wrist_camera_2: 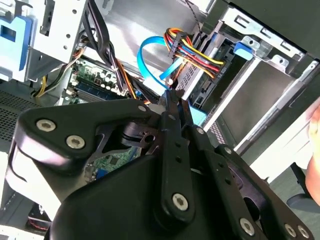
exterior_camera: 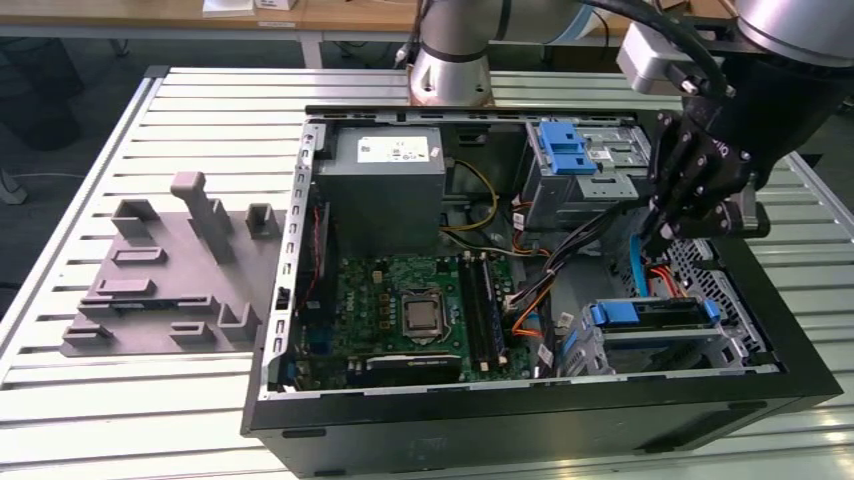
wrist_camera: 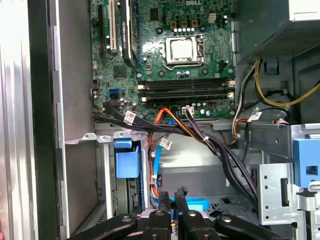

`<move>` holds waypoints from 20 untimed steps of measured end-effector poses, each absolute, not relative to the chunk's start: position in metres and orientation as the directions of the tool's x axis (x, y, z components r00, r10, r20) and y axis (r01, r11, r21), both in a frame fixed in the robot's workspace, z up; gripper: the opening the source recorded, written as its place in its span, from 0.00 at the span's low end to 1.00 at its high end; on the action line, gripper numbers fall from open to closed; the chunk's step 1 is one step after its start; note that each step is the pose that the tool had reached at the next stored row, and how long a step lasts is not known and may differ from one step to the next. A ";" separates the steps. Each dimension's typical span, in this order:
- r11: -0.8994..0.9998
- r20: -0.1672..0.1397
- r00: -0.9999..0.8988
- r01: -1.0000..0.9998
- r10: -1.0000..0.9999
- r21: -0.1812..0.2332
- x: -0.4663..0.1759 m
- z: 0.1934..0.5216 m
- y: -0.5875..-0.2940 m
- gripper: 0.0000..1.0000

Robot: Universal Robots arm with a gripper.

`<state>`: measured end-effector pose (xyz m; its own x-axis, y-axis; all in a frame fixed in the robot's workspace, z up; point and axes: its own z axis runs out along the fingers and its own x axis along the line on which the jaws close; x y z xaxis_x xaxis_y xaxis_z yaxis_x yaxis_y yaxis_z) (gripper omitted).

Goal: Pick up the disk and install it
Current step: 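Insert the second disk wire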

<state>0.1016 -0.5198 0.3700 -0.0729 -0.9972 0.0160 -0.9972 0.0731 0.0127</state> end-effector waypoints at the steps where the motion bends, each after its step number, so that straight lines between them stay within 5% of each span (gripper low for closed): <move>1: 0.073 0.017 -0.073 -0.997 -0.997 0.013 0.102 0.370 -0.520 0.16; 9: 0.073 0.022 -0.073 -0.997 -0.997 0.012 0.102 0.366 -0.520 0.17; 10: 0.073 0.022 -0.073 -0.997 -0.997 0.012 0.102 0.366 -0.520 0.23; 20: 0.073 0.022 -0.073 -0.997 -0.997 0.012 0.102 0.361 -0.520 0.16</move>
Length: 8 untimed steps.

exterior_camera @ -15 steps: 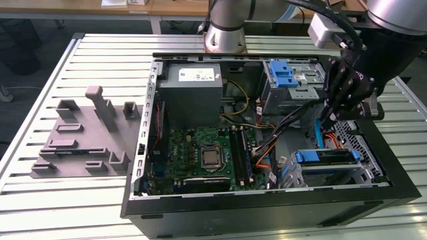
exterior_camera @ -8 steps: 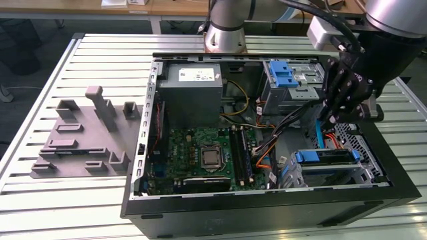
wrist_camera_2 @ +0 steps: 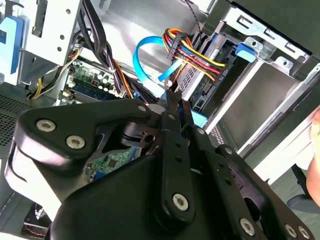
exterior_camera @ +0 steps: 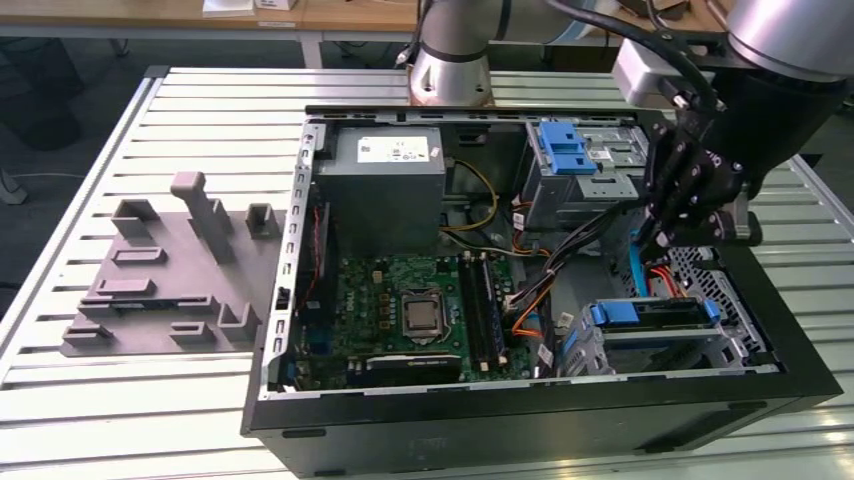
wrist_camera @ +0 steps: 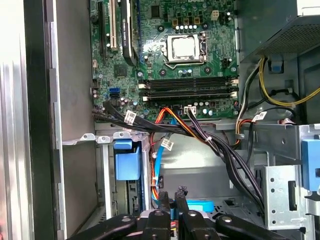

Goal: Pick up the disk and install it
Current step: 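Insert the second disk wire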

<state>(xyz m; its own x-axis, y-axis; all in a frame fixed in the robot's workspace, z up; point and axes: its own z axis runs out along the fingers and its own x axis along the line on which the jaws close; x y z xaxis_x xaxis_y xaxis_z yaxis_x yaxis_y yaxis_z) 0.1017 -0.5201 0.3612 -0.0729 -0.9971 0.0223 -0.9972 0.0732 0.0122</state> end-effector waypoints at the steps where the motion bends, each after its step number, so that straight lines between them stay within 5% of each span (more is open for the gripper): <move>1: 0.073 0.023 -0.073 -0.997 -0.997 0.012 0.102 0.361 -0.521 0.16; 8: 0.073 0.019 -0.073 -0.997 -0.997 0.013 0.103 0.355 -0.530 0.16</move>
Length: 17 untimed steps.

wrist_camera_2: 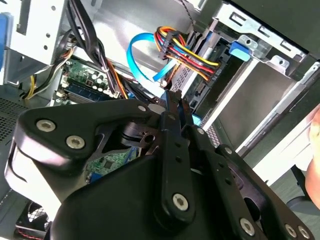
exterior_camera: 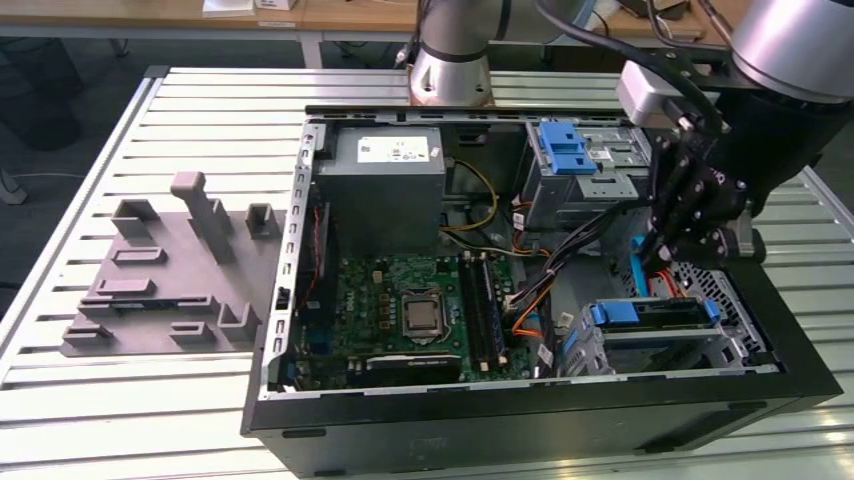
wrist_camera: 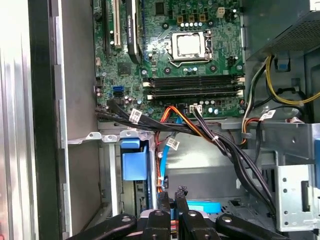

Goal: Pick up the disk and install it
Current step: 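Insert the second disk wire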

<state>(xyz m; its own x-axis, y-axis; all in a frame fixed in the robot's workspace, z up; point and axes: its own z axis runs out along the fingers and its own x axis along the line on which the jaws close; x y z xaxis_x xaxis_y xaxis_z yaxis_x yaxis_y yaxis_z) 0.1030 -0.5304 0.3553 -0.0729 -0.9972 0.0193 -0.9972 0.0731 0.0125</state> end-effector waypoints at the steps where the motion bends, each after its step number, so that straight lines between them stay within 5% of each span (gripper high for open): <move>1: 0.073 0.019 -0.073 -0.997 -0.997 0.013 0.103 0.355 -0.532 0.16; 17: 0.073 0.019 -0.073 -0.997 -0.997 0.013 0.103 0.351 -0.541 0.16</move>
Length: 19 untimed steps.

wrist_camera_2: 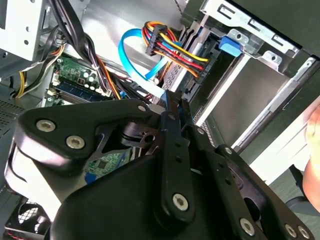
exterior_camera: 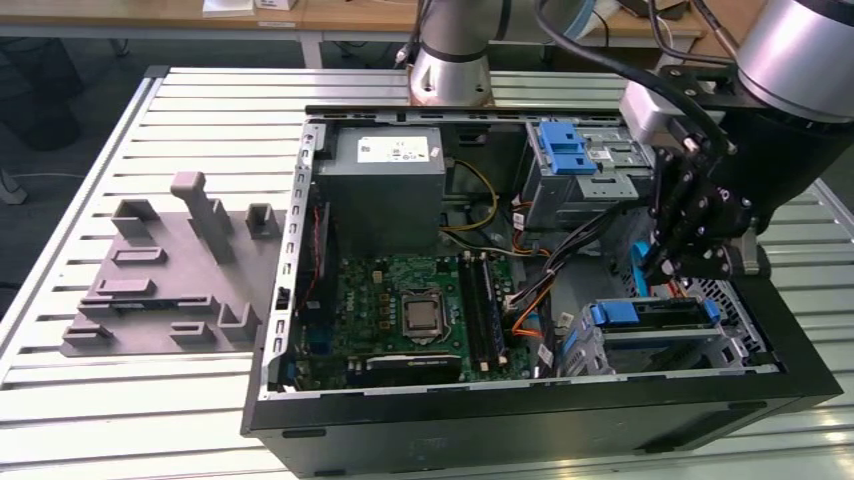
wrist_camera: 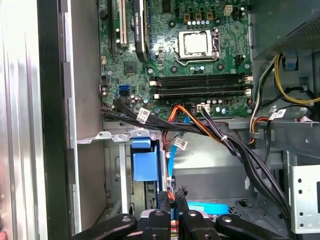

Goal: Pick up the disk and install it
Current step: 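Insert the second disk wire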

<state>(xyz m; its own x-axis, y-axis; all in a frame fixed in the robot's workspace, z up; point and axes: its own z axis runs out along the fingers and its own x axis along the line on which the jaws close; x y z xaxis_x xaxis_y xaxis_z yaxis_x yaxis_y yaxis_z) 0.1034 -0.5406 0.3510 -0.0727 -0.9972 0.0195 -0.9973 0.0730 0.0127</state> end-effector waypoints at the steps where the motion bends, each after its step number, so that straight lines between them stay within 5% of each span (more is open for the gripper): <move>1: 0.073 0.019 -0.073 -0.997 -0.997 0.013 0.104 0.350 -0.541 0.16; 19: 0.073 0.020 -0.073 -0.997 -0.997 0.015 0.110 0.339 -0.551 0.16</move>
